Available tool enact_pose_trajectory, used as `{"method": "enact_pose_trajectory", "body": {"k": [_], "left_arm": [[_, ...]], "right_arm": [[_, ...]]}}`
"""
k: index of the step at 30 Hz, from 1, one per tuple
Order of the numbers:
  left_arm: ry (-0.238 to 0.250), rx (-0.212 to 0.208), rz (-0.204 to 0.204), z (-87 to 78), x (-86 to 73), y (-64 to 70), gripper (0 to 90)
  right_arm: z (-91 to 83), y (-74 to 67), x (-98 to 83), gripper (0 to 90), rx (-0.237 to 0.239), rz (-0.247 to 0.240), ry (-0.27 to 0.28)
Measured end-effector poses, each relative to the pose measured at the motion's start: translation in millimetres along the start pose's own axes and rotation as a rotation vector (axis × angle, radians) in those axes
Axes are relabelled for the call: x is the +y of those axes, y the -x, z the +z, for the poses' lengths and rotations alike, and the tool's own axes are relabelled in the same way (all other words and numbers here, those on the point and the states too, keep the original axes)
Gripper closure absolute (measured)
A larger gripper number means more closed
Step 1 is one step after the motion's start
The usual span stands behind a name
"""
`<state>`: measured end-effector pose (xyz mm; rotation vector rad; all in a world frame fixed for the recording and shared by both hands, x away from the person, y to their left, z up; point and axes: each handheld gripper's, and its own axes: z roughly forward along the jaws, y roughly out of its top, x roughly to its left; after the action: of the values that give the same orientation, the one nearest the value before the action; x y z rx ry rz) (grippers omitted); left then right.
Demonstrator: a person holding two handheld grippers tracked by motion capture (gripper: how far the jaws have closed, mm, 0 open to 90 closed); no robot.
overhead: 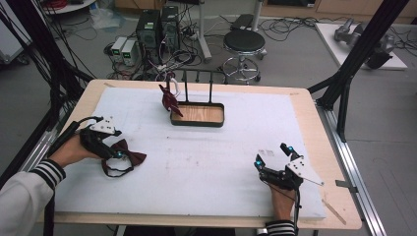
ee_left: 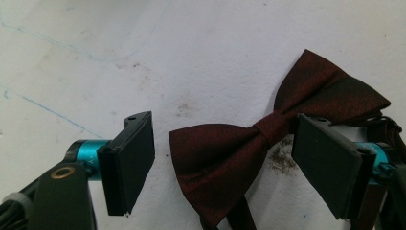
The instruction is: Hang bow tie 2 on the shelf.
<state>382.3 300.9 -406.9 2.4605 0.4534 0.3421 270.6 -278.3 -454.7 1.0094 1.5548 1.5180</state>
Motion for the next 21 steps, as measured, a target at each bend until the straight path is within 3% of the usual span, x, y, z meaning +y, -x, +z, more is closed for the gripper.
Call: {"method": "enact_pose_trajectory", "body": {"k": [3, 10, 12, 21], "left_arm": [[-0.029, -0.011, 0.013, 3.5, -0.7, -1.1, 25.4], [-0.033, -0.041, 0.035, 7.8, 1.5, -4.5, 26.2], [-0.063, -0.048, 0.053, 11.4, 0.0, -4.5, 27.1], [-0.078, -0.07, 0.049, 17.2, -2.6, -7.6, 27.3]], "right_arm": [[-0.1, 0.1, 0.0, 2.5, 0.0, 0.0, 0.0], [-0.1, 0.0, 0.0, 2.6, -0.001, 0.001, 0.0], [-0.1, -0.1, 0.0, 2.5, 0.0, 0.002, 0.0], [-0.1, 0.0, 0.0, 2.6, -0.001, 0.001, 0.0]]}}
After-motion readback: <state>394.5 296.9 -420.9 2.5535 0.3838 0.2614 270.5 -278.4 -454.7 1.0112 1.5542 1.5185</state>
